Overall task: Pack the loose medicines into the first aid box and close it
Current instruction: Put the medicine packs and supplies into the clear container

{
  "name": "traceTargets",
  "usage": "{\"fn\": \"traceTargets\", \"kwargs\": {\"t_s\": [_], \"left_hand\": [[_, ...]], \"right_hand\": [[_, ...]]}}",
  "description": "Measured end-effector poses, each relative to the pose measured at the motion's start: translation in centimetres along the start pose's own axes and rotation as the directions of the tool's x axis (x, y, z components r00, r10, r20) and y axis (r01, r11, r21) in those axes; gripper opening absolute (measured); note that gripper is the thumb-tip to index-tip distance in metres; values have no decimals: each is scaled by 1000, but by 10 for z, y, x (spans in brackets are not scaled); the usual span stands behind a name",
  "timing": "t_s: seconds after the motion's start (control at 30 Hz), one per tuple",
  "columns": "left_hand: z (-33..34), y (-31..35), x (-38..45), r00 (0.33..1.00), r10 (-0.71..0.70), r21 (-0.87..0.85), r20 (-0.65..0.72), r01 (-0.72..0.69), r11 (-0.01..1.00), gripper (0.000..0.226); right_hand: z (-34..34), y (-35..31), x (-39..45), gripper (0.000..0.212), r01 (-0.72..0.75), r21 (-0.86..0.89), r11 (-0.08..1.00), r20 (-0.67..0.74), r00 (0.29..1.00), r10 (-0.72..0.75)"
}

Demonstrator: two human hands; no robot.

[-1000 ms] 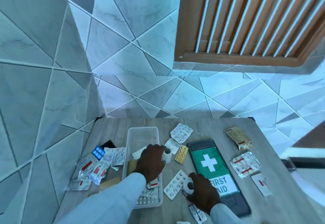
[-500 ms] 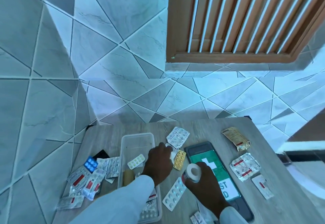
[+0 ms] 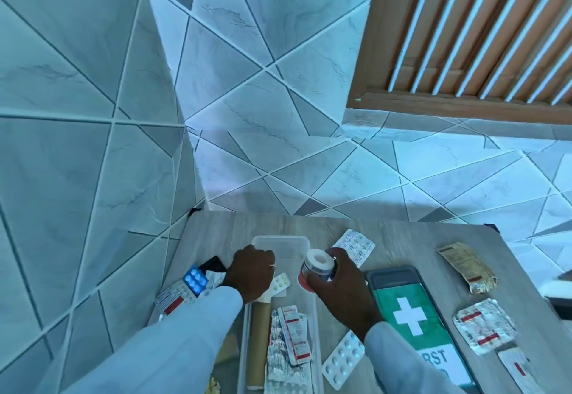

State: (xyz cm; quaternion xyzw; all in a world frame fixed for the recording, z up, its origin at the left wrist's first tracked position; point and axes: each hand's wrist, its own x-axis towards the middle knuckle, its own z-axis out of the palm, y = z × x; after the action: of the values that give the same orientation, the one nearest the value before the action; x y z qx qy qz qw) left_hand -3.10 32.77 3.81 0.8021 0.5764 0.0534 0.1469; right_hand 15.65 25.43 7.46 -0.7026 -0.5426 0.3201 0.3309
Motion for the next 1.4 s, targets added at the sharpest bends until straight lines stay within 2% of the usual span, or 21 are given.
{"fn": "traceTargets", "kwargs": {"t_s": [0.1, 0.17, 0.23, 0.4, 0.5, 0.6, 0.67, 0.77, 0.9, 1.0, 1.1, 1.27, 1.33, 1.4], "left_hand": [[12, -7, 6, 993, 71, 258, 96, -94, 961, 28], [14, -12, 8, 986, 101, 327, 136, -141, 935, 28], [14, -15, 3, 990, 115, 285, 85, -135, 949, 27], [11, -39, -27, 988, -6, 50, -154, 14, 999, 26], [20, -69, -49, 963, -94, -96, -254, 72, 993, 26], [31, -96, -70, 944, -129, -73, -303, 112, 991, 29], [35, -106, -80, 940, -147, -65, -309, 133, 989, 30], [39, -112, -88, 932, -181, -124, -315, 149, 981, 30], [31, -102, -96, 940, -215, -180, -265, 171, 969, 27], [21, -92, -103, 952, -248, -155, -181, 222, 963, 21], [17, -88, -109, 951, -252, -149, -177, 228, 962, 20], [18, -90, -122, 952, -243, -143, -188, 218, 965, 19], [23, -97, -129, 957, -219, -184, -190, 185, 966, 20], [23, -98, -133, 958, -236, -248, -160, 192, 949, 25]], "right_hand": [[22, -1, 19, 45, -12, -99, 995, 6, 1000, 12], [37, -5, 30, 48, -28, -190, 981, 44, 998, 37], [50, -9, 39, 52, -39, -259, 965, 60, 997, 56], [80, -23, 61, 56, -10, -450, 893, 75, 996, 49], [88, -28, 71, 46, 97, -664, 741, 100, 994, -40], [100, -27, 76, 33, 196, -797, 572, 135, 980, -147], [108, -27, 75, 32, 223, -815, 535, 141, 972, -190], [120, -28, 73, 38, 231, -784, 576, 187, 973, -135], [129, -34, 69, 39, 263, -653, 710, 231, 962, -144], [130, -31, 71, 32, 280, -594, 754, 262, 954, -147], [126, -20, 72, 38, 280, -505, 817, 289, 946, -145], [114, -14, 71, 58, 359, -566, 742, 373, 914, -157], [107, -17, 66, 64, 338, -528, 779, 396, 910, -127], [101, -17, 62, 66, 292, -483, 825, 343, 930, -128]]}}
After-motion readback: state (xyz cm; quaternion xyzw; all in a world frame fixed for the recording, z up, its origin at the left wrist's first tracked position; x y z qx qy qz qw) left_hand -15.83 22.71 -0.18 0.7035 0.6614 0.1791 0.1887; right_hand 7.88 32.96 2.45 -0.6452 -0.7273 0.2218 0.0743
